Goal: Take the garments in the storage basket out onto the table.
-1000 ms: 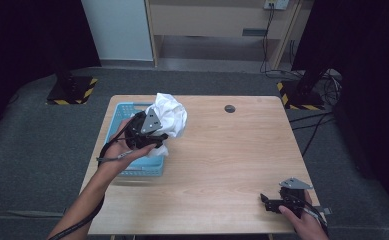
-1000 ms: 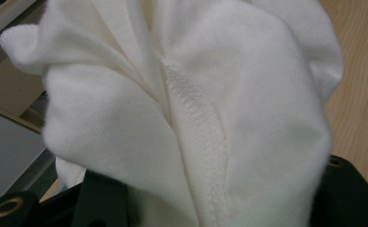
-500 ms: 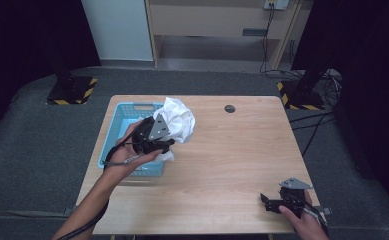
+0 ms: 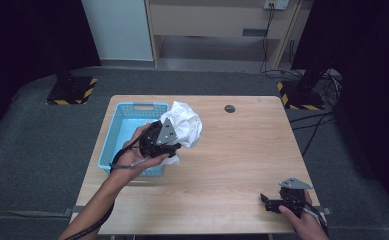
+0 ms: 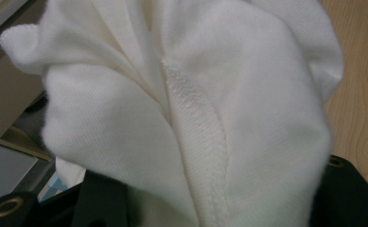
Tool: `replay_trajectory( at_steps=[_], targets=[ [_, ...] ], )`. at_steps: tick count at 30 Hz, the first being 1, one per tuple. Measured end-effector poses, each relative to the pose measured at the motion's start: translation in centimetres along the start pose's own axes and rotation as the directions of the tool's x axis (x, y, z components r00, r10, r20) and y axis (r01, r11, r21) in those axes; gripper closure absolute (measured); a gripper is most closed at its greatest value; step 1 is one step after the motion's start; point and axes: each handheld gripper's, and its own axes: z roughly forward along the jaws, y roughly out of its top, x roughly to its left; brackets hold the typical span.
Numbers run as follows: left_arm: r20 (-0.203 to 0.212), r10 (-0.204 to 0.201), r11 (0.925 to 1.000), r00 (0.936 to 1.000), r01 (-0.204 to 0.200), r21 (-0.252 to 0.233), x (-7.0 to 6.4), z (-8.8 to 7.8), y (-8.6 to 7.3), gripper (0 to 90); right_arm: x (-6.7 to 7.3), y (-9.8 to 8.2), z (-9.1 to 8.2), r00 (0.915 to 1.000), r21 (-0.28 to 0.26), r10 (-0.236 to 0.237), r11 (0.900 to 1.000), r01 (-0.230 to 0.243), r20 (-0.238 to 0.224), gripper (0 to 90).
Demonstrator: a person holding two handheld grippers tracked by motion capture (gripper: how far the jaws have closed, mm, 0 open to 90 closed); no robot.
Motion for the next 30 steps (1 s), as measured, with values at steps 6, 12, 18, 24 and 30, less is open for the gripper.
replay_trajectory(
  at_steps=[6,12,18,24,30],
  targets=[
    [0.004,0.011,0.9999,0.9999,-0.011,0.005,-0.3,0.3,0.2,45.0,0.0,0.0,0.0,1.0000,0.000,0.000,1.000,0.000,0.000,0.5],
    [0.005,0.021,0.9997,0.9998,-0.021,0.011,-0.6,0.7,0.4,45.0,0.0,0.0,0.0,1.0000,0.000,0.000,1.000,0.000,0.000,0.5],
    [0.013,0.029,0.9995,0.9995,-0.029,0.011,-1.0,1.1,0.7,45.0,0.0,0.0,0.0,1.0000,0.000,-0.001,1.000,0.001,0.000,0.5],
    [0.026,0.034,0.9994,0.9991,-0.035,0.007,-1.4,1.6,0.8,45.0,0.0,0.0,0.0,1.0000,0.000,-0.001,1.000,0.001,0.000,0.5],
    [0.037,0.043,0.9990,0.9984,-0.044,0.009,-1.9,2.2,1.3,45.0,0.0,0.0,0.0,1.0000,0.000,-0.001,1.000,0.001,0.000,0.5]
  ],
)
